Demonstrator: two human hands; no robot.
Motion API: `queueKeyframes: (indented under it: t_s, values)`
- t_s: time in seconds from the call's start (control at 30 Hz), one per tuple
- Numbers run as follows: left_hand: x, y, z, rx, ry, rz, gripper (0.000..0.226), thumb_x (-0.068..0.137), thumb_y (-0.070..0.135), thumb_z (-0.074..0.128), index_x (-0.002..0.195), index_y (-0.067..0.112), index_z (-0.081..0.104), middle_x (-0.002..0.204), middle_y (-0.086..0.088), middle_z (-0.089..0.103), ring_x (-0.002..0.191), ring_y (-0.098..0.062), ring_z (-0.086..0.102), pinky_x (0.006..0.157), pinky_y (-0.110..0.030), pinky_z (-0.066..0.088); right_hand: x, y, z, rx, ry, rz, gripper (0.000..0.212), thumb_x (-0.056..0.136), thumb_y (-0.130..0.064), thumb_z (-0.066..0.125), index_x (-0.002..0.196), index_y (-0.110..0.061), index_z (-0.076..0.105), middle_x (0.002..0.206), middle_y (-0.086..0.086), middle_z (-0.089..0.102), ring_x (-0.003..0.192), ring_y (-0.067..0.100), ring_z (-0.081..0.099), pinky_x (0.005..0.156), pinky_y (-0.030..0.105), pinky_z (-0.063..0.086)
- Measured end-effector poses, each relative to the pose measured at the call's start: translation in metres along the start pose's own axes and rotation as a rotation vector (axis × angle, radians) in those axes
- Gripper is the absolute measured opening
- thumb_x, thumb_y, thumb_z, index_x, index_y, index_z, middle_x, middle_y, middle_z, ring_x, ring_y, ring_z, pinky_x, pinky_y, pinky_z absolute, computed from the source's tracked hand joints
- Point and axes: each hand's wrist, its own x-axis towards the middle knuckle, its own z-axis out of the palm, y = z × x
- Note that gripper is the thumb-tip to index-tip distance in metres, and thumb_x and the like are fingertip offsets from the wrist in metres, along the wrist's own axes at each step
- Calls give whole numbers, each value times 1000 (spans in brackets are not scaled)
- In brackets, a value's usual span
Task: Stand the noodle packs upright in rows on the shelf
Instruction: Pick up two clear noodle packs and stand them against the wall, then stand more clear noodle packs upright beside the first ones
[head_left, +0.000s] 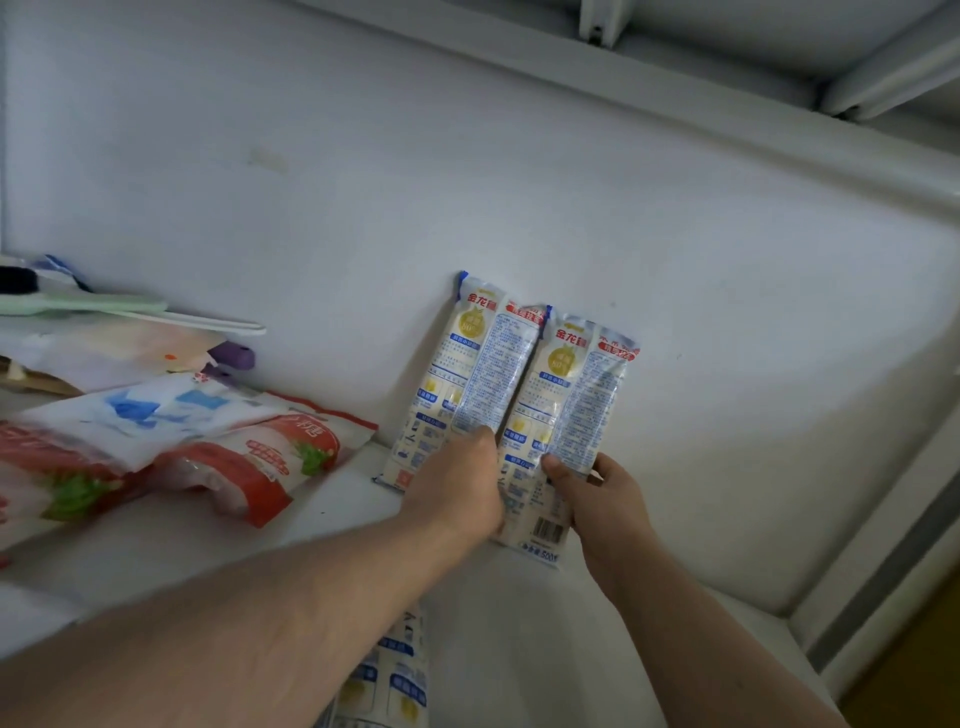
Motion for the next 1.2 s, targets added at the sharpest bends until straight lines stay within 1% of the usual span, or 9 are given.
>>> queueKeyframes:
  t_s: [0.3,0.57,0.67,0.8,0.93,1.0,1.03,1.1,1.2]
  values:
    - [9,-1,-1,57,32,-5,23,84,6,65,100,18,53,89,-1,66,85,-25,67,64,-35,51,2,-3,8,-39,-11,-38,19,89,-13,79,106,-12,70,99,11,79,91,30,76,86,48,62]
    - [5,-2,-3,18,21,-22,21,87,6,65,100,18,54,90,0,66,84,-22,65,71,-39,56,-2,-3,7,-68,8,1,20,86,-24,82,101,-17,72,99,6,80,91,24,76,78,38,61]
    - [1,-2,-10,28,-20,-57,15,90,10,65,93,19,53,88,2,62,82,-19,62,73,-41,56,-8,-8,6,-71,14,36,29,86,-28,82,108,-13,72,97,4,79,89,21,76,74,34,59]
    - [-9,-2,-27,119,-68,-78,14,90,2,56,93,16,57,87,1,59,79,-17,58,66,-34,49,-23,-18,6,-112,-13,59,39,85,-36,82,113,-15,65,95,-2,74,82,10,69,63,24,52]
    - [-27,-3,-51,154,-96,-101,14,92,8,53,99,18,61,87,4,58,83,-17,58,68,-33,47,-45,-30,6,-187,-25,54,57,88,-36,79,135,-10,59,98,-2,69,74,2,60,52,17,41]
    - [-38,-5,-63,141,-126,-117,13,94,10,52,99,19,60,93,3,62,85,-16,59,72,-33,51,-59,-34,6,-204,-1,65,72,90,-35,78,148,-7,46,105,1,64,73,4,56,57,19,41]
    - [-46,-5,-70,135,-147,-133,14,94,10,52,100,19,60,94,3,62,85,-15,59,72,-32,51,-67,-35,6,-213,8,65,77,90,-35,77,151,-6,41,114,5,63,77,10,57,65,22,44]
    - [-59,-10,-81,127,-171,-156,16,92,9,54,99,21,61,96,2,60,85,-14,60,75,-32,54,-85,-38,8,-255,19,71,79,89,-38,78,152,-7,42,133,12,62,97,19,56,84,28,43]
    - [-78,-16,-97,117,-220,-184,12,89,13,62,96,23,61,101,4,58,90,-15,59,77,-29,50,-109,-39,13,-337,-3,96,72,88,-42,78,145,-8,50,136,12,62,103,21,55,86,31,43]
